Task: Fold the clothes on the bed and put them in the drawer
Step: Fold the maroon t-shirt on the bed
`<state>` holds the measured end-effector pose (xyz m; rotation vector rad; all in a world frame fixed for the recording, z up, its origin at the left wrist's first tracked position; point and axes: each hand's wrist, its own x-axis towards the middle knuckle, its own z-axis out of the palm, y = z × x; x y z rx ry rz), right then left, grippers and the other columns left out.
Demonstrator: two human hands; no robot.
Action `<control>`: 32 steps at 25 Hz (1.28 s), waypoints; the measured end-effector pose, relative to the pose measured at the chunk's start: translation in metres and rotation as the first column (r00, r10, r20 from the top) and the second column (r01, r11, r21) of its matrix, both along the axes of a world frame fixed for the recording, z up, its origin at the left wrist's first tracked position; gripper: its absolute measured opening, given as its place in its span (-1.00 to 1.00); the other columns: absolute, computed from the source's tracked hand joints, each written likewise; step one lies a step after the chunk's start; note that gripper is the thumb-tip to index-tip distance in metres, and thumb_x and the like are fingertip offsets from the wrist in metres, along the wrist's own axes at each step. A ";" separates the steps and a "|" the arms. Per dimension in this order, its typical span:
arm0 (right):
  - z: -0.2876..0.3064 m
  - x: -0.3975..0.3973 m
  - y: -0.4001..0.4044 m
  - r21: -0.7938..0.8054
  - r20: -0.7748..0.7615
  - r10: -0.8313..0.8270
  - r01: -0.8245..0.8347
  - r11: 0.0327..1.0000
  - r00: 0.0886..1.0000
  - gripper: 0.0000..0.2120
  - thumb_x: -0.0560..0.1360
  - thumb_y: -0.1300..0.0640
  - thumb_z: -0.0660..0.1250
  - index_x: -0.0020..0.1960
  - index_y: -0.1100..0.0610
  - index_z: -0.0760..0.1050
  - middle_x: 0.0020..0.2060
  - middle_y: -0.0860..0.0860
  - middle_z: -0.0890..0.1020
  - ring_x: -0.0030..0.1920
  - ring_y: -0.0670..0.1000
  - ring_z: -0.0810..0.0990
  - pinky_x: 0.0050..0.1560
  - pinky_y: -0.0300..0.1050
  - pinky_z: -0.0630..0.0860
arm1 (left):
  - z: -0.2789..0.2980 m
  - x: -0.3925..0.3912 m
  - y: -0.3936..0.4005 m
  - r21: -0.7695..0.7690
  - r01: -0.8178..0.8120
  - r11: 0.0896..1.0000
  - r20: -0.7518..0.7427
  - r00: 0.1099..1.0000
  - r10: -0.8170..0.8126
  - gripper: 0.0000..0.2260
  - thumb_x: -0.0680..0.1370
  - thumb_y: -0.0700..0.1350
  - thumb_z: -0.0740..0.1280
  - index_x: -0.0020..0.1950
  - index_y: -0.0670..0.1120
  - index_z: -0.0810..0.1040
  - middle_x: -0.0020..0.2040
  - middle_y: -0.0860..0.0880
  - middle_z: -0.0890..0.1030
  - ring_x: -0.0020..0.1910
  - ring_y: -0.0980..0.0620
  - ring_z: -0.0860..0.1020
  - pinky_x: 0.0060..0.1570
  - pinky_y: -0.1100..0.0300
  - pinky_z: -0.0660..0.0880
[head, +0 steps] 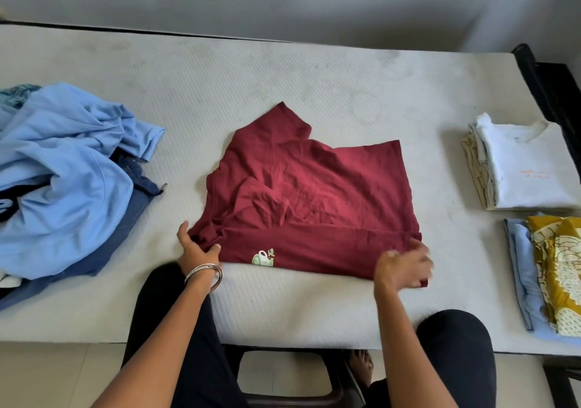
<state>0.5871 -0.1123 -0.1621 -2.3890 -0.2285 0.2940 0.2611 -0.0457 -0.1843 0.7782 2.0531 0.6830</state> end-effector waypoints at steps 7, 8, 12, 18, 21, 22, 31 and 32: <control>0.003 -0.127 0.120 -0.094 -0.078 0.917 -0.919 0.383 0.390 -0.61 0.52 0.17 0.37 0.33 0.19 0.44 0.21 0.14 0.55 0.25 0.19 0.47 0.25 0.09 0.37 | 0.010 -0.011 0.014 -0.032 0.359 0.933 -0.564 0.764 -0.313 -0.75 0.34 -0.07 0.56 -0.04 -0.12 0.66 0.22 -0.17 0.39 0.17 -0.25 0.35 0.06 -0.09 0.45; -0.002 -0.137 0.134 -0.213 -0.123 0.928 -0.923 0.322 0.352 -0.52 0.53 0.08 0.38 0.39 0.16 0.36 0.29 0.12 0.49 0.32 0.19 0.40 0.30 0.16 0.31 | 0.007 -0.016 0.016 0.055 0.434 0.899 -0.565 0.756 -0.330 -0.76 0.29 -0.11 0.58 -0.10 -0.14 0.67 0.18 -0.16 0.45 0.15 -0.25 0.39 0.05 -0.05 0.45; -0.011 -0.153 0.169 -0.302 -0.362 0.831 -0.896 0.325 0.423 -0.63 0.47 -0.07 0.45 0.18 0.07 0.48 0.21 0.10 0.53 0.35 0.17 0.37 0.37 0.31 0.17 | 0.005 -0.039 0.028 0.285 0.684 0.671 -0.432 0.717 -0.547 -0.77 0.22 -0.25 0.57 -0.23 -0.22 0.58 -0.06 -0.12 0.64 -0.01 -0.09 0.56 0.02 0.13 0.47; -0.013 -0.126 0.170 0.477 -0.306 0.810 -0.656 0.585 0.500 -0.81 0.43 0.19 0.37 -0.21 -0.08 0.45 -0.23 0.00 0.56 -0.28 -0.05 0.46 -0.22 -0.02 0.40 | 0.003 -0.060 0.046 0.052 0.686 0.725 -0.162 0.722 -0.672 -0.72 0.46 -0.12 0.47 0.11 -0.15 0.52 -0.08 -0.08 0.60 -0.14 -0.01 0.53 -0.11 0.23 0.40; -0.013 -0.116 0.163 0.422 -0.288 0.696 -0.566 0.709 0.657 -0.81 0.51 0.14 0.38 -0.10 -0.11 0.42 -0.20 -0.11 0.52 -0.24 -0.14 0.42 -0.11 0.00 0.41 | -0.005 -0.066 0.050 -0.085 0.702 0.707 -0.039 0.707 -0.706 -0.51 0.47 0.00 0.47 0.35 -0.04 0.44 0.12 -0.08 0.59 0.10 -0.04 0.55 0.15 0.18 0.44; -0.011 -0.115 0.163 0.369 -0.309 0.680 -0.576 0.730 0.665 -0.82 0.53 0.13 0.39 -0.02 -0.09 0.43 -0.13 -0.10 0.53 -0.16 -0.13 0.47 -0.03 0.00 0.45 | -0.007 -0.065 0.049 -0.104 0.676 0.729 -0.049 0.729 -0.683 -0.51 0.46 0.05 0.47 0.33 -0.05 0.47 0.11 -0.08 0.59 0.10 -0.05 0.55 0.17 0.16 0.45; 0.043 -0.124 0.197 0.527 -0.206 0.934 -0.771 0.358 0.293 -0.50 0.45 0.61 0.15 0.18 0.15 0.55 -0.16 0.05 0.64 -0.25 -0.21 0.54 -0.11 -0.33 0.49 | -0.016 -0.059 0.052 0.001 0.280 0.960 -0.044 0.959 -0.279 -0.85 0.58 -0.07 0.31 0.04 -0.14 0.55 -0.14 -0.16 0.60 -0.13 -0.09 0.53 -0.09 0.11 0.42; 0.044 -0.120 0.184 0.524 -0.180 0.945 -0.787 0.326 0.272 -0.49 0.45 0.62 0.11 0.16 0.17 0.56 -0.17 0.08 0.63 -0.25 -0.22 0.55 -0.12 -0.35 0.48 | -0.017 -0.059 0.052 0.016 0.258 0.966 -0.023 0.966 -0.257 -0.87 0.58 -0.10 0.32 0.07 -0.12 0.55 -0.11 -0.13 0.61 -0.10 -0.08 0.54 -0.04 0.12 0.43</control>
